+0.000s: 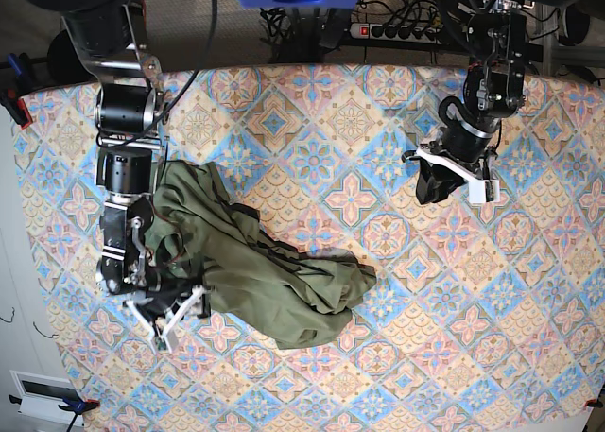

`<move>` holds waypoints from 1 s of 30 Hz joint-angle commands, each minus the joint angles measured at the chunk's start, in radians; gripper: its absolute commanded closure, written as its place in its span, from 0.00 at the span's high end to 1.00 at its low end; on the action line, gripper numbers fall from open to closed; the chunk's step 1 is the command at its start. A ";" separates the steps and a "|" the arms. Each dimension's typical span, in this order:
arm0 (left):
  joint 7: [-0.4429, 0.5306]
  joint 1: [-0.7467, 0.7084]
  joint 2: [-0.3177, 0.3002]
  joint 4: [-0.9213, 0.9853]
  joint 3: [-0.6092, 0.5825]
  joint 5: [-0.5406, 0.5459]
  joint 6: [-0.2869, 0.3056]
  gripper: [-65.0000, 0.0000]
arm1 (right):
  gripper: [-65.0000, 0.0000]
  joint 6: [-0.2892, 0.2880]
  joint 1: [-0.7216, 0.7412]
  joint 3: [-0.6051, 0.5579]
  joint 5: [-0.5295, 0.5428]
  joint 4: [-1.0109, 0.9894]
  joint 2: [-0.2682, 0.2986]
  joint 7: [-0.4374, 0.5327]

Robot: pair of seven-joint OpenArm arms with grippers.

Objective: Layout the t-shirt on the table in an organized manner, then fold the t-shirt properly
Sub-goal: 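Regrasp the shirt edge with the right gripper near the pile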

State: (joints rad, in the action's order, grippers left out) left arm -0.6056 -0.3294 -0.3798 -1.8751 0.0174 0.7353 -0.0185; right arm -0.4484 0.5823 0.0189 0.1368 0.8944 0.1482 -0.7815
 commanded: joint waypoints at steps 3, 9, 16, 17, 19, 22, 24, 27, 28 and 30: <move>0.020 0.008 -0.008 -0.014 0.006 0.008 0.010 0.21 | 0.49 -0.002 0.072 0.003 0.011 -0.034 0.011 0.047; 0.020 0.008 -0.008 -0.014 0.006 0.010 0.010 0.21 | 0.49 -0.002 0.100 0.008 0.011 -0.131 0.008 0.112; 0.020 0.008 -0.008 -0.014 0.006 0.010 0.010 0.21 | 0.48 -0.002 0.103 0.008 0.013 -0.206 -0.023 0.184; 0.020 0.008 -0.008 -0.014 0.006 0.010 0.010 0.21 | 0.48 -0.002 0.103 0.008 0.013 -0.218 -0.025 0.191; 0.020 0.008 -0.008 -0.014 0.005 0.010 0.010 0.21 | 0.48 -0.002 0.103 0.008 0.013 -0.235 -0.025 0.198; 0.020 0.006 -0.008 -0.014 0.005 0.010 0.010 0.21 | 0.48 -0.002 0.103 0.008 0.013 -0.242 -0.025 0.198; 0.020 0.005 -0.008 -0.014 0.005 0.010 0.010 0.21 | 0.48 -0.002 0.103 0.008 0.013 -0.242 -0.026 0.205; 0.020 0.005 -0.008 -0.014 0.003 0.010 0.010 0.21 | 0.48 -0.002 0.103 0.005 0.013 -0.243 -0.026 0.225; 0.020 0.005 -0.008 -0.014 0.003 0.010 0.010 0.21 | 0.48 -0.002 0.101 0.005 0.013 -0.243 -0.026 0.225; 0.020 0.003 -0.008 -0.014 0.002 0.010 0.010 0.21 | 0.47 -0.002 0.100 0.005 0.013 -0.243 -0.026 0.225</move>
State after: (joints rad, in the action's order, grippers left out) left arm -0.6056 -0.3321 -0.3798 -1.8751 0.0166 0.7383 -0.0189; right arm -0.4446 0.6437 0.0235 0.1356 0.6304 0.1162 -0.5797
